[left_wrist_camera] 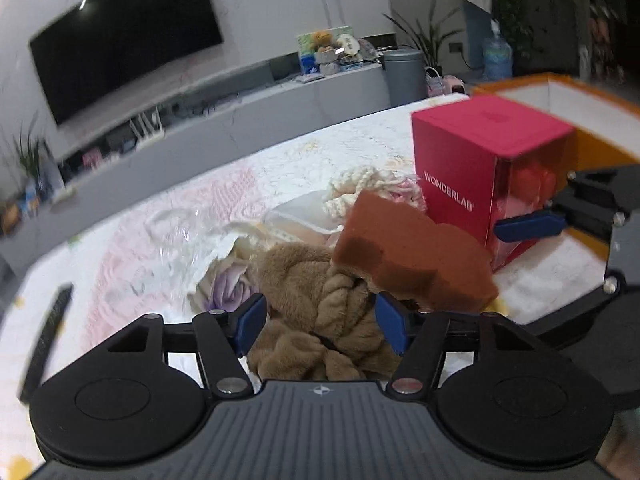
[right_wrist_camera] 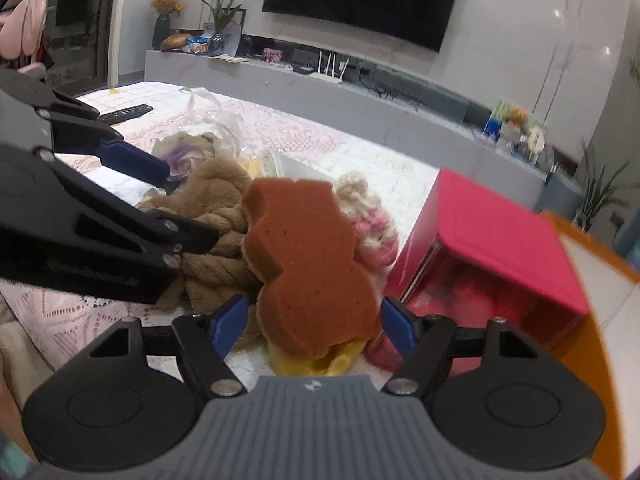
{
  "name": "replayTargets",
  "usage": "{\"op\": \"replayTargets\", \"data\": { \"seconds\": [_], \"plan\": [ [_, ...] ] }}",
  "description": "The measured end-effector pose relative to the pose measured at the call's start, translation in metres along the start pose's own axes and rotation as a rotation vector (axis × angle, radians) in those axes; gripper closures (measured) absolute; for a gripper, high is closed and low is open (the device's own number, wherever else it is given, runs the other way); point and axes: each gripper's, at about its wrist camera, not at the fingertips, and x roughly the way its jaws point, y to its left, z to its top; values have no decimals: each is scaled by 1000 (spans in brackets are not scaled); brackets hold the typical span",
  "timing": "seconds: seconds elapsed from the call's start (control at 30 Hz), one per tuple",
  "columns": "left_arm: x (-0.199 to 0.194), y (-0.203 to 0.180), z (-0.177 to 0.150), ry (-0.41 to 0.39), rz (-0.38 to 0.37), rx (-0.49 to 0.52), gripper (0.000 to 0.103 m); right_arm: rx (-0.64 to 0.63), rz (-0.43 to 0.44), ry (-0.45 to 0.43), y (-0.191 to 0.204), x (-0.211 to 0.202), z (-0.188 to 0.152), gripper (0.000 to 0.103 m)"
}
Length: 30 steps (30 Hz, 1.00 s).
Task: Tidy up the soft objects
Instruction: 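Grasp the brown sponge with the right tool while the left tool grasps the brown knotted towel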
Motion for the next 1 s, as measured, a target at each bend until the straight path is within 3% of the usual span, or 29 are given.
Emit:
{"op": "replayTargets", "data": {
  "seconds": [0.2, 0.3, 0.37, 0.5, 0.6, 0.63, 0.8, 1.0],
  "plan": [
    [14, -5, -2, 57, 18, 6, 27, -3, -18, 6, 2, 14, -3, 32],
    [16, -5, -6, 73, 40, 16, 27, -20, -17, 16, 6, 19, -6, 44],
    [13, -4, -7, 69, 39, 6, 27, -30, -15, 22, 7, 19, -8, 46],
    [6, -3, -9, 39, 50, -3, 26, -45, -17, -6, 11, 10, -8, 61],
    [1, -2, -10, 26, 52, 2, 25, -28, -13, -36, 10, -4, -7, 65],
    [1, -3, -9, 25, 49, 3, 25, -8, -5, -50, 9, -10, -7, 75],
    [-6, -9, -11, 10, 41, 31, 25, 112, 50, -79, -7, -34, -8, 78],
    [-2, -14, -11, 17, 56, 66, 25, 205, 45, -29, -20, -26, -13, 74]
  ]
}}
